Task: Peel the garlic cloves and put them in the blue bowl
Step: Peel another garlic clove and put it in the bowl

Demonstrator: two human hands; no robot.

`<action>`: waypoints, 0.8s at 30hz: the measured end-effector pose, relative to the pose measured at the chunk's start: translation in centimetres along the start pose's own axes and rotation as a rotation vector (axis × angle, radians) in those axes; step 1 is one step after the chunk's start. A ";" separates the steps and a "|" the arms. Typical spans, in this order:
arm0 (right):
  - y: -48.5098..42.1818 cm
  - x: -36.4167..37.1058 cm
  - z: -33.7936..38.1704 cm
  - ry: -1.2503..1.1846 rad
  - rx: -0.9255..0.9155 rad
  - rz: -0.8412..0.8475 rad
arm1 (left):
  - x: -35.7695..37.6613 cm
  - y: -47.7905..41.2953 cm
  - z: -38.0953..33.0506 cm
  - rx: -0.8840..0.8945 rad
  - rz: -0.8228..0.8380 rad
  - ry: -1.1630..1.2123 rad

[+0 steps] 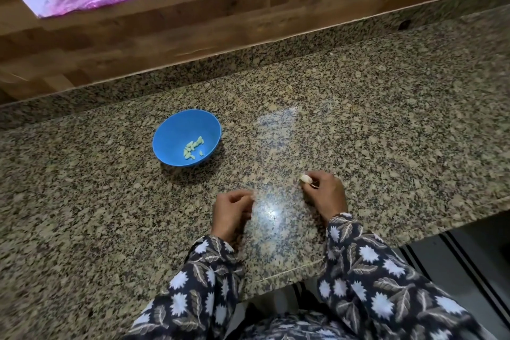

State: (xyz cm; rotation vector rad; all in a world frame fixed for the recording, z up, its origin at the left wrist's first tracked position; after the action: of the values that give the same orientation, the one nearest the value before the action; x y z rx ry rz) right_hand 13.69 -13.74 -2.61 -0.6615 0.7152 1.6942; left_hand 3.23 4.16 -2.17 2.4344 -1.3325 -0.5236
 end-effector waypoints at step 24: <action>5.3 7.3 1.6 0.164 -0.486 0.185 | -0.5 0.5 -2.3 0.574 0.060 -1.265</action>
State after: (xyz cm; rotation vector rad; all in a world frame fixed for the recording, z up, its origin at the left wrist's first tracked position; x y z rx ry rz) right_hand 6.89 -8.92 -6.33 -1.1104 0.4867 2.0249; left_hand 3.72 4.55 0.20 2.4182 -2.1901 -2.1364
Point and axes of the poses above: each hand's wrist, its own y-axis away from the middle knuckle, its own x-axis out of the palm, z = x × y, the point moved 1 cm from there along -y, towards the middle knuckle, and after that the axes turned 3 degrees about x, right-handed, at the moved point
